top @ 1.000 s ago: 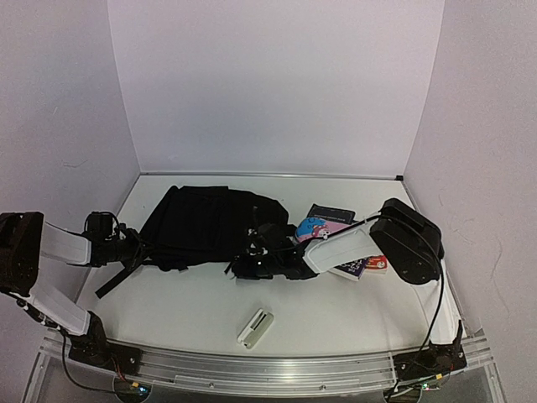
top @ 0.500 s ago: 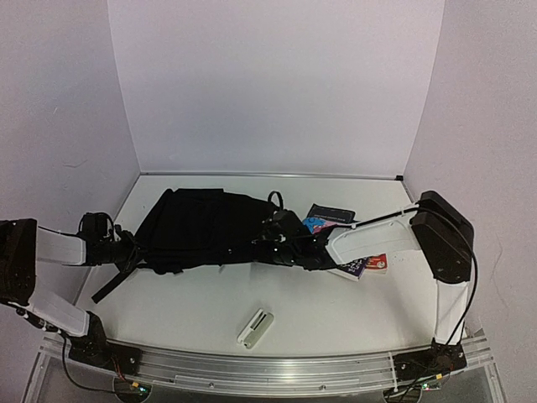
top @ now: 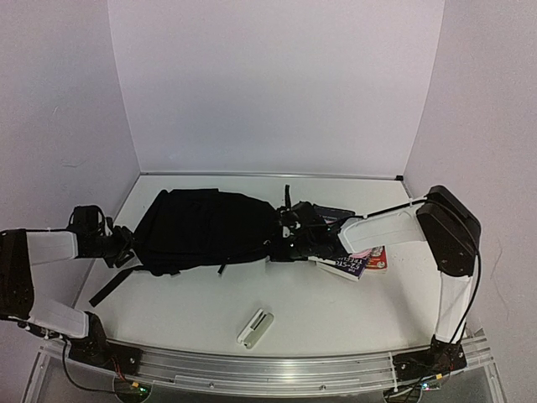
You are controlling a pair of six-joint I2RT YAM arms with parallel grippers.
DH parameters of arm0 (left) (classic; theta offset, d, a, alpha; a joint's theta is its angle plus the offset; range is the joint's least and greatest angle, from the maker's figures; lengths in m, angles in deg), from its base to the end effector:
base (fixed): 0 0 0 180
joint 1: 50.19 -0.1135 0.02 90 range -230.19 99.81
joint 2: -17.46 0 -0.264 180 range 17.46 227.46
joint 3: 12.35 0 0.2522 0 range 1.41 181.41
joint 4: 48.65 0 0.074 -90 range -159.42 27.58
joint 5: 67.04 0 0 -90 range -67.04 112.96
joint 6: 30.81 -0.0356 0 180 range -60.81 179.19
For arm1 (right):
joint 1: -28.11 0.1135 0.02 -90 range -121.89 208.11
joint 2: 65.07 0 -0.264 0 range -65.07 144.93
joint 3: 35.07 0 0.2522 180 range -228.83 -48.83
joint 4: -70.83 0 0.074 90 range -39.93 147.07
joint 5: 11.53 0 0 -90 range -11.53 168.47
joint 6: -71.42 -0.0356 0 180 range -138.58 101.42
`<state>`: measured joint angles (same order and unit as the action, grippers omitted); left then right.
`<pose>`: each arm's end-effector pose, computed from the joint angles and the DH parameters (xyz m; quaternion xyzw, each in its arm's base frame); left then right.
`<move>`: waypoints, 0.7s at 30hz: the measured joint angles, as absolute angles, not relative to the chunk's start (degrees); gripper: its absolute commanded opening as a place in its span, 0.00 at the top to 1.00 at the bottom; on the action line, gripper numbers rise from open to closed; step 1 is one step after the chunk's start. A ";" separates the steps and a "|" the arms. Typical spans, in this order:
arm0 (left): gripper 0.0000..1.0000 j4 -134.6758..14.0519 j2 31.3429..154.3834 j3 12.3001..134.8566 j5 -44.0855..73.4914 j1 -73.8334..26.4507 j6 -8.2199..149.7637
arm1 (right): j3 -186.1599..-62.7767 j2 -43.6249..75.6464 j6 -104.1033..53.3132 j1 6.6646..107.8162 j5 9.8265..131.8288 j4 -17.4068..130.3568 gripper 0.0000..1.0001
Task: Pack the student bag
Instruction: Unzip the student bag.
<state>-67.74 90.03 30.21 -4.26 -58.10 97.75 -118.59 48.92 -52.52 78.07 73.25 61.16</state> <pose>0.2286 0.0153 0.1594 -0.2837 0.8692 -0.3024 0.2692 0.2731 0.3300 0.1562 -0.1452 0.8944 0.3122 0.2856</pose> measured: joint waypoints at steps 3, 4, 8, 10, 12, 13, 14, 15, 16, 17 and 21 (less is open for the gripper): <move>0.21 -71.73 85.63 33.45 -1.86 -57.05 93.79 | -118.59 48.40 -49.31 78.26 69.83 60.62 1.00; 0.21 -72.72 83.72 34.88 -0.78 -55.78 92.39 | -118.59 48.22 -48.64 78.40 68.93 60.59 1.00; 0.23 -73.07 79.64 39.84 0.90 -46.93 86.23 | -118.59 47.81 -46.93 79.48 65.19 60.86 1.00; 0.24 -71.70 79.92 41.66 -0.14 -41.02 83.07 | -118.59 47.81 -46.81 80.37 63.94 60.89 1.00; 0.24 -70.20 81.41 42.28 -1.36 -36.87 80.85 | -118.59 47.81 -46.80 81.13 63.52 60.92 1.00; 0.24 -69.47 82.63 42.55 -1.85 -34.77 79.69 | -118.59 47.80 -46.82 81.42 63.46 60.94 1.00; 0.24 -68.66 84.43 42.89 -2.34 -32.65 78.55 | -118.59 47.78 -46.88 81.67 63.40 60.95 1.00; 0.24 -67.86 86.49 43.34 -2.70 -30.57 77.51 | -118.59 47.73 -46.97 81.87 63.35 60.96 1.00; 0.24 -67.01 88.57 43.79 -3.14 -28.77 76.76 | -118.59 47.64 -47.10 82.01 63.32 61.00 1.00; 0.24 -66.09 90.89 44.36 -3.81 -26.99 75.89 | -118.56 47.46 -47.29 82.06 63.31 61.06 1.00; 0.24 -63.29 98.96 47.29 -5.66 -21.78 73.38 | -117.75 45.64 -48.26 82.04 63.50 61.78 1.00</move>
